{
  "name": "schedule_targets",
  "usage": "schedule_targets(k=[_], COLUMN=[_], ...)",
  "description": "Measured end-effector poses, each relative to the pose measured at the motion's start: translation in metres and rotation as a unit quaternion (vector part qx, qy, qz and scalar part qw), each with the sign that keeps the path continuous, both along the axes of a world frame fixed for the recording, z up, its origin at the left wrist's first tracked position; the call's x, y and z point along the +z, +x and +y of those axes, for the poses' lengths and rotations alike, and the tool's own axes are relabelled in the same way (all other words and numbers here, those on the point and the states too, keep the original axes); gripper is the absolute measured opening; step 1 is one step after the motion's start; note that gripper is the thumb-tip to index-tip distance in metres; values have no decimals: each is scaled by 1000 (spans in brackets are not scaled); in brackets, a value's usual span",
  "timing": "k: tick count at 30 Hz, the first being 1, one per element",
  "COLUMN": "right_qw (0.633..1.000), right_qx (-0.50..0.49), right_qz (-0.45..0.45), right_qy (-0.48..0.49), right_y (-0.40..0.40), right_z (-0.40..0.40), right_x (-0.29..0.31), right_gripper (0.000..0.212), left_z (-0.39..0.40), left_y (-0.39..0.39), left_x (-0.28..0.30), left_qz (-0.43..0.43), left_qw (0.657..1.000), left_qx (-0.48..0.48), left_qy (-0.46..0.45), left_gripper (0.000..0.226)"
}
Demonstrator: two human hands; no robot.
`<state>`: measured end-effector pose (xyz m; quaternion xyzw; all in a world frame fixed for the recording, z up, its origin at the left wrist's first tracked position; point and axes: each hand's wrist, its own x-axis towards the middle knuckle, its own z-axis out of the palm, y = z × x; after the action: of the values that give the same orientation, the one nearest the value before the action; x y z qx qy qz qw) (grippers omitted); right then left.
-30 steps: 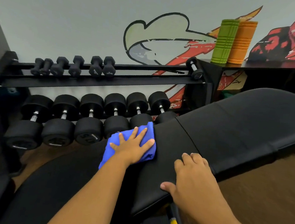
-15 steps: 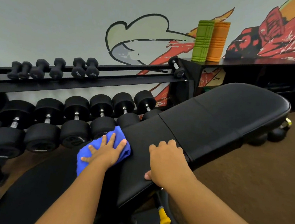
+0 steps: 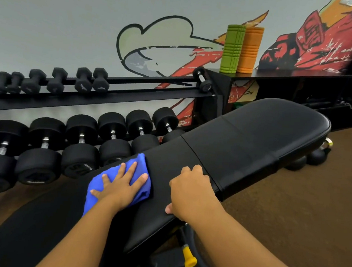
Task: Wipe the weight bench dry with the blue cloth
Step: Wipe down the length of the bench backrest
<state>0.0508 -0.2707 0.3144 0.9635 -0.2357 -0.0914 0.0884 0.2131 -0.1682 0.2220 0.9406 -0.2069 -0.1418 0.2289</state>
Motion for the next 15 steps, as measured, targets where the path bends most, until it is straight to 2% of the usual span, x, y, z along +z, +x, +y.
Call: schedule_targets(k=[11, 15], right_qw=[1000, 1000], right_qx=[13, 19], right_qz=[-19, -20], right_qy=[2, -3], right_y=[-4, -4], right_z=[-5, -7], right_x=[-3, -5], right_gripper=[65, 66], left_z=[-4, -2], left_y=[32, 28], left_x=[6, 7], left_qz=[56, 66], left_qw=[992, 991], left_qx=[110, 119], left_qy=[-6, -1], left_gripper=[76, 75])
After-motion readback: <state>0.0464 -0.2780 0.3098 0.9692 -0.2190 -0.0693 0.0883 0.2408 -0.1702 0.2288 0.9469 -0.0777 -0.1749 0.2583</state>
